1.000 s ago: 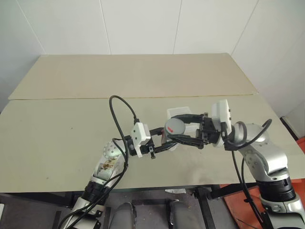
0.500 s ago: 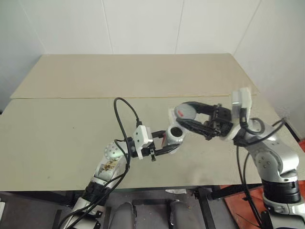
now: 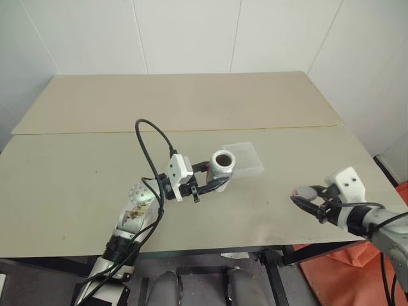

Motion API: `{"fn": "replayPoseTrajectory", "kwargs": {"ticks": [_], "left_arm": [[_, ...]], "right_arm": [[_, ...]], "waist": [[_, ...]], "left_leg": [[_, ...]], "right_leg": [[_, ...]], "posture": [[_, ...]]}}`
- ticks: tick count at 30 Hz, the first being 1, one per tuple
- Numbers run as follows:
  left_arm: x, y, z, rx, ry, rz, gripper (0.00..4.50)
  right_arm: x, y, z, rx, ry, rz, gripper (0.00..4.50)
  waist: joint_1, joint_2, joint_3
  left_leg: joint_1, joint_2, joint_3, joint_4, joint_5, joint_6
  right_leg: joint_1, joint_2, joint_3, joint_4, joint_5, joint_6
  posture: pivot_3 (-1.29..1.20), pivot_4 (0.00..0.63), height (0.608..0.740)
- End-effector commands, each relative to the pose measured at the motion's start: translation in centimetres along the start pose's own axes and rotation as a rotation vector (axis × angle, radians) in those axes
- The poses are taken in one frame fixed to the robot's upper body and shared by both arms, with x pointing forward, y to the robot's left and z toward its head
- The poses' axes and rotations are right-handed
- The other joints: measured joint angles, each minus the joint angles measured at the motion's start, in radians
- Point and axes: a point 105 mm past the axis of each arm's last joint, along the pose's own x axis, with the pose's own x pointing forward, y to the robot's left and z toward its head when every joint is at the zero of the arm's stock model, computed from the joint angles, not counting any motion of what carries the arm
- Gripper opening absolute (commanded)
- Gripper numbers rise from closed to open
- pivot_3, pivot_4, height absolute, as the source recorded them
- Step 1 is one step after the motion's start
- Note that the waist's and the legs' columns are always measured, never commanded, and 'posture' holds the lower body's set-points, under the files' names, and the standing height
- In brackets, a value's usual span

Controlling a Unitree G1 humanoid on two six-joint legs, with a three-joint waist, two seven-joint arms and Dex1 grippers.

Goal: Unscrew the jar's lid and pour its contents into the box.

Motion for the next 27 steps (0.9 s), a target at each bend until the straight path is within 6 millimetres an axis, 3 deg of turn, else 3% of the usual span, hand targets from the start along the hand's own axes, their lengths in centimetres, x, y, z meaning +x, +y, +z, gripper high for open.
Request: {"fn": "replayPoseTrajectory", "kwargs": {"ticks": [1,2,4,8,12,16,22,27], "left_arm": [[0.1,0.7,0.8,0.03,-0.025,0.009,1.94],[0.1,0.8,0.8,0.033,-0.025,0.013,1.94],[0.2,1.1,0.6,0.044,-0.014,0.024,1.94],[0.1,1.6,0.5,0.05,-0.006,0.036,1.94],[0.3,2.6,0.5,0.059,0.006,0.054,1.94],[1.5,5.0,-0.2,0.195,0.101,0.107,1.94],[4.9,8.9,1.4,0.445,0.176,0.103,1.94],[8.0,10.1,2.4,1.035,0.356,-0.008,1.94]], "right_arm": [[0.0,0.1,-0.5,-0.017,0.081,-0.022,2.78],[0.0,0.3,-0.8,-0.013,0.101,-0.013,2.78],[-0.3,0.8,-1.5,-0.031,0.141,0.029,3.49],[-0.7,0.3,-0.5,-0.029,0.113,0.004,4.47],[-1.7,-0.3,2.3,-0.104,0.048,-0.033,4.47],[-2.0,0.8,5.5,-0.213,-0.084,0.001,4.47],[-1.7,1.9,6.9,-0.27,-0.157,0.013,4.47],[-2.0,2.7,7.2,-0.243,-0.217,0.006,4.47]], "waist": [[0.0,0.0,0.0],[0.001,0.0,0.0],[0.003,0.0,0.0],[0.005,0.0,0.0],[0.005,0.0,0.0],[0.006,-0.001,0.0],[0.012,-0.001,0.001],[0.022,-0.002,0.001]], "left_leg": [[0.0,0.0,0.0,0.0,0.0,0.0],[0.0,0.0,0.0,0.0,0.0,0.0],[-0.001,0.0,0.0,0.0,0.0,0.0],[-0.002,0.0,0.0,0.0,0.0,0.0],[-0.002,-0.001,0.0,0.0,0.0,0.0],[-0.002,-0.001,-0.001,0.0,0.0,0.0],[-0.005,-0.003,-0.001,0.0,0.0,0.0],[-0.01,-0.005,-0.003,-0.001,-0.001,0.001]], "right_leg": [[0.0,0.0,0.0,0.0,0.0,0.0],[0.0,0.0,0.0,0.0,0.0,0.0],[0.0,0.0,0.0,0.0,0.0,0.0],[0.0,0.0,0.0,-0.002,0.0,0.002],[0.0,0.0,0.0,-0.002,0.002,0.005],[0.0,0.0,0.0,-0.002,0.001,0.004],[0.0,-0.001,0.0,-0.004,0.003,0.007],[-0.003,-0.002,0.0,-0.007,0.004,0.009]], "posture": [[0.0,0.15,0.74],[0.0,0.15,0.74],[0.0,0.15,0.74],[0.0,0.15,0.74],[0.0,0.15,0.74],[0.0,0.15,0.74],[0.0,0.15,0.74],[0.0,0.15,0.74]]}}
